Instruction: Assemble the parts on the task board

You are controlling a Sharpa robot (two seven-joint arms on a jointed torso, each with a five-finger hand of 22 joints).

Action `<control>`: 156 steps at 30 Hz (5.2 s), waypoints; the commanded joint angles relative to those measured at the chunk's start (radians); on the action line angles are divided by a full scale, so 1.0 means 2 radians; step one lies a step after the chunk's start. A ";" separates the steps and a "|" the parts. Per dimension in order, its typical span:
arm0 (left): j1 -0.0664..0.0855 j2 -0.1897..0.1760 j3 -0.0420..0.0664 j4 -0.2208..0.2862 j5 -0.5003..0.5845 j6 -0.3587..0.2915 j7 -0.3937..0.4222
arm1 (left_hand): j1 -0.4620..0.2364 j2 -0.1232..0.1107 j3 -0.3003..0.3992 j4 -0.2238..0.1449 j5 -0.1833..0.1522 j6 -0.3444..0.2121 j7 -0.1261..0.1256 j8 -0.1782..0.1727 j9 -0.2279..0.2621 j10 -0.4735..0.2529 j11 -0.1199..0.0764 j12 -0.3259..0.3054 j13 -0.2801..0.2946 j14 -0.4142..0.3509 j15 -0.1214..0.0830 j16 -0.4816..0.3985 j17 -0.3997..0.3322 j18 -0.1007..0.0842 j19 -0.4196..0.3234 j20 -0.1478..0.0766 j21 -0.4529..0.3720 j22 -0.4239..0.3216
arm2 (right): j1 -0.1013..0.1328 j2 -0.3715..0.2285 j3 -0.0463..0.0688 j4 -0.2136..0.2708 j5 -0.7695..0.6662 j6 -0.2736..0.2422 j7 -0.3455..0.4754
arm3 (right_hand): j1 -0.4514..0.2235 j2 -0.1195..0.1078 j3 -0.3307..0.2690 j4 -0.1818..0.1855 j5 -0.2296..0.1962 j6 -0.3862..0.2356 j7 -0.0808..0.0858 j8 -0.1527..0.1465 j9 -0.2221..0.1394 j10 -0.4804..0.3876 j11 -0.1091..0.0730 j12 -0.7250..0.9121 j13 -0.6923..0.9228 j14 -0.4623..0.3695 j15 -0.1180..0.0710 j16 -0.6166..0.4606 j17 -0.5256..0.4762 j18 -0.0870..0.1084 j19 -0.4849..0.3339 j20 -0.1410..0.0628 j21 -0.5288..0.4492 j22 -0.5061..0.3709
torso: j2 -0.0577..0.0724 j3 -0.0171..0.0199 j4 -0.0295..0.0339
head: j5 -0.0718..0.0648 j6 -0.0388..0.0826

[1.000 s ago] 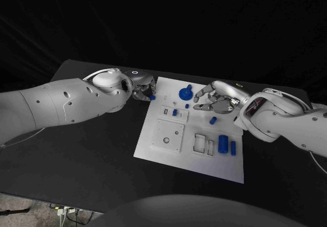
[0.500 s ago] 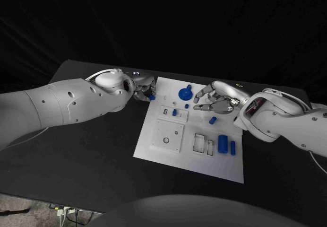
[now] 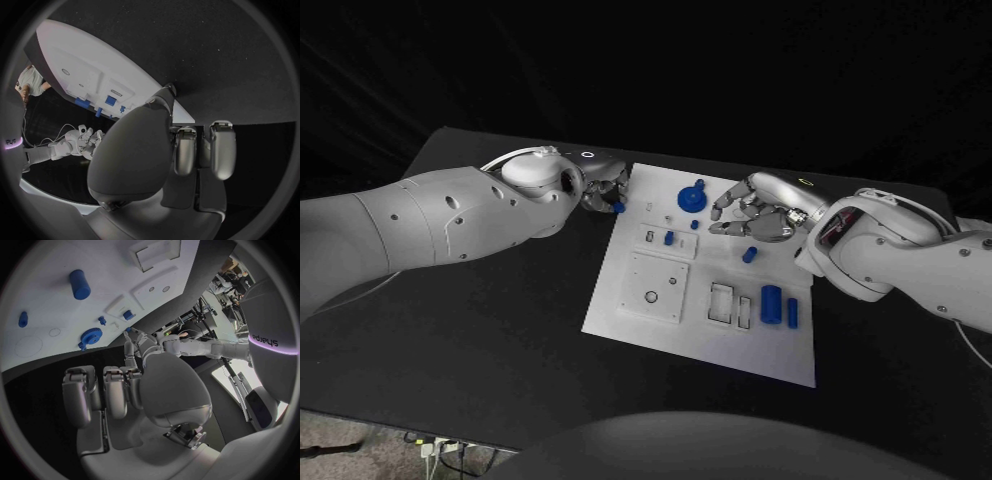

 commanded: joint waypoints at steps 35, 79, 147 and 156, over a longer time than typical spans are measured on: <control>-0.003 -0.084 -0.002 0.086 0.358 -0.013 0.134 | -0.014 0.013 -0.011 0.006 0.001 0.020 0.004 0.000 0.002 0.053 0.001 -0.001 0.132 0.053 0.002 0.001 0.132 -0.008 0.031 0.003 -0.002 0.122 | -0.019 -0.022 0.000 -0.003 0.020 0.015 -0.004 | -0.002 0.002 -0.004 0.001 -0.003 0.004 -0.001 0.005 0.003 0.053 -0.006 0.001 0.131 0.053 -0.003 0.002 0.132 0.000 0.036 -0.002 -0.007 0.123 | -0.001 0.0004 -0.0001 | 0.002 0.000; -0.065 -0.069 -0.002 0.101 0.555 0.060 0.187 | -0.008 0.028 -0.044 0.003 0.042 0.008 0.009 -0.011 -0.001 0.053 0.006 -0.001 0.132 0.053 0.007 0.001 0.132 -0.007 0.026 0.007 -0.007 0.120 | -0.029 0.044 0.001 -0.005 -0.027 -0.064 0.087 | 0.065 -0.017 0.042 -0.039 0.051 -0.061 -0.010 -0.018 -0.104 0.053 -0.020 0.001 0.131 0.053 -0.015 0.002 0.132 -0.002 0.040 -0.013 0.000 0.125 | -0.001 -0.0013 0.0019 | -0.004 0.000; -0.065 -0.074 -0.002 0.114 0.544 0.083 0.165 | -0.003 0.037 -0.055 -0.003 0.065 0.012 0.010 -0.010 0.000 0.053 0.006 -0.001 0.132 0.053 0.007 0.001 0.132 -0.006 0.025 0.008 -0.008 0.119 | -0.039 0.081 0.003 -0.040 -0.104 -0.009 0.084 | 0.062 -0.045 0.066 -0.050 0.032 -0.054 -0.020 -0.017 -0.165 0.053 -0.028 0.001 0.131 0.053 -0.021 0.002 0.132 -0.001 0.035 -0.018 -0.006 0.123 | -0.001 -0.0002 0.0009 | 0.002 0.000; -0.065 -0.074 -0.002 0.114 0.544 0.085 0.163 | -0.003 0.037 -0.055 -0.003 0.065 0.012 0.010 -0.010 0.000 0.053 0.006 -0.001 0.132 0.053 0.007 0.001 0.132 -0.006 0.025 0.008 -0.008 0.119 | -0.041 0.085 0.003 -0.041 -0.107 -0.022 0.090 | 0.061 -0.043 0.057 -0.048 0.024 -0.044 -0.025 0.001 -0.143 0.053 -0.031 0.001 0.131 0.053 -0.024 0.002 0.132 -0.001 0.035 -0.021 -0.006 0.123 | -0.002 -0.0001 0.0007 | 0.002 0.000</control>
